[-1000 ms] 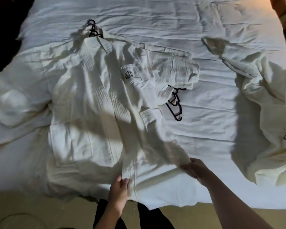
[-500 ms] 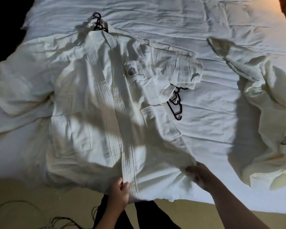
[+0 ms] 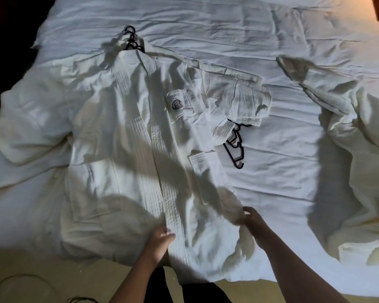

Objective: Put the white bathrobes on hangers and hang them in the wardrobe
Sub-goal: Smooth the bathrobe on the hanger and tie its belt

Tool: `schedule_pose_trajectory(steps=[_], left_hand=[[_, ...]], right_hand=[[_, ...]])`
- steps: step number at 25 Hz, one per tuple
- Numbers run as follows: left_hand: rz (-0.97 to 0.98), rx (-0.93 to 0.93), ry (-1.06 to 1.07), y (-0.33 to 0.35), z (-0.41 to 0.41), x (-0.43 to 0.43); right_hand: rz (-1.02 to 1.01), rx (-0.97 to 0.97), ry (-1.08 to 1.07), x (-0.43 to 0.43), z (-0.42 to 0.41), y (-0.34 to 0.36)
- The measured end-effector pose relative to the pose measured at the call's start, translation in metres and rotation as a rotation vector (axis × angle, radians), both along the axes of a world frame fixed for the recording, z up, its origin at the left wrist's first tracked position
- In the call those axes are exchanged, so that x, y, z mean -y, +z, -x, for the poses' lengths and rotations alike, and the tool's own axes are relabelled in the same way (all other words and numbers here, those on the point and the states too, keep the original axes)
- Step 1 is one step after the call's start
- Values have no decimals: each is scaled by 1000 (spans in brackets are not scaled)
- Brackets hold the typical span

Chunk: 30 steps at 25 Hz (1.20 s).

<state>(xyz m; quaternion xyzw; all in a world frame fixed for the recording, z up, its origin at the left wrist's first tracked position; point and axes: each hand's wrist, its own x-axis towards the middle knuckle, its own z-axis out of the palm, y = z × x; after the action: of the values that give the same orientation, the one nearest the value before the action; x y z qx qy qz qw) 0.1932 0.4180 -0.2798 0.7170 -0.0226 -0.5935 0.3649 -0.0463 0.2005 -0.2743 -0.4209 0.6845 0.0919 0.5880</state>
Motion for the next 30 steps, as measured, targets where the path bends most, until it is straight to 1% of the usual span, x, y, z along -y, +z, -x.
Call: schedule_pose_trajectory(steps=[1, 2, 4, 5, 6, 8, 9, 10, 11, 12, 13, 14, 15, 18, 20, 23, 25, 26, 27, 28, 29, 30], left_hand=[[45, -54, 88, 8, -9, 15], [71, -107, 152, 14, -19, 29], [111, -270, 317, 18, -42, 48], [95, -360, 418, 15, -52, 52], [52, -408, 480, 14, -60, 56], [20, -447, 491, 13, -70, 65], [47, -441, 484, 13, -74, 73], [83, -435, 492, 16, -79, 83], [127, -434, 506, 17, -86, 95], [160, -430, 516, 21, -93, 107], [193, -449, 513, 23, -102, 120], [212, -462, 508, 24, -112, 136], [249, -483, 519, 25, -125, 150], [388, -545, 572, 19, -168, 199], [497, -566, 560, 12, -198, 228], [626, -567, 495, -2, -237, 266], [624, -515, 434, -13, -255, 286], [565, -438, 412, -20, -264, 295], [490, -347, 377, -30, -272, 303], [392, -222, 328, -41, -281, 309], [278, -52, 251, -46, -288, 314], [127, 176, 164, -44, -293, 321]], right_hand=[[-10, 43, -71, 6, -6, -3], [-15, 50, -75, 9, -11, -6], [6, -40, 30, 14, -14, -6], [16, -104, 79, 16, -13, -9], [3, -165, 127, 16, -11, -9], [-150, -235, 270, 24, -11, -10], [-188, -285, 341, 28, -17, -8], [-144, -328, 352, 34, -21, -12], [-49, -338, 323, 42, -28, -12], [74, -300, 258, 50, -37, -12], [148, -240, 189, 60, -48, -14], [199, -167, 107, 74, -61, -21], [201, -99, 34, 88, -79, -15], [83, 129, -241, 133, -134, -13], [-4, 227, -386, 159, -164, -19], [-179, 229, -528, 195, -192, -38], [-320, 190, -610, 214, -204, -46], [-360, 189, -640, 224, -208, -46], [-314, 191, -644, 234, -209, -45], [-227, 246, -680, 247, -210, -44], [-26, 277, -676, 263, -207, -42], [203, 307, -654, 280, -205, -35]])
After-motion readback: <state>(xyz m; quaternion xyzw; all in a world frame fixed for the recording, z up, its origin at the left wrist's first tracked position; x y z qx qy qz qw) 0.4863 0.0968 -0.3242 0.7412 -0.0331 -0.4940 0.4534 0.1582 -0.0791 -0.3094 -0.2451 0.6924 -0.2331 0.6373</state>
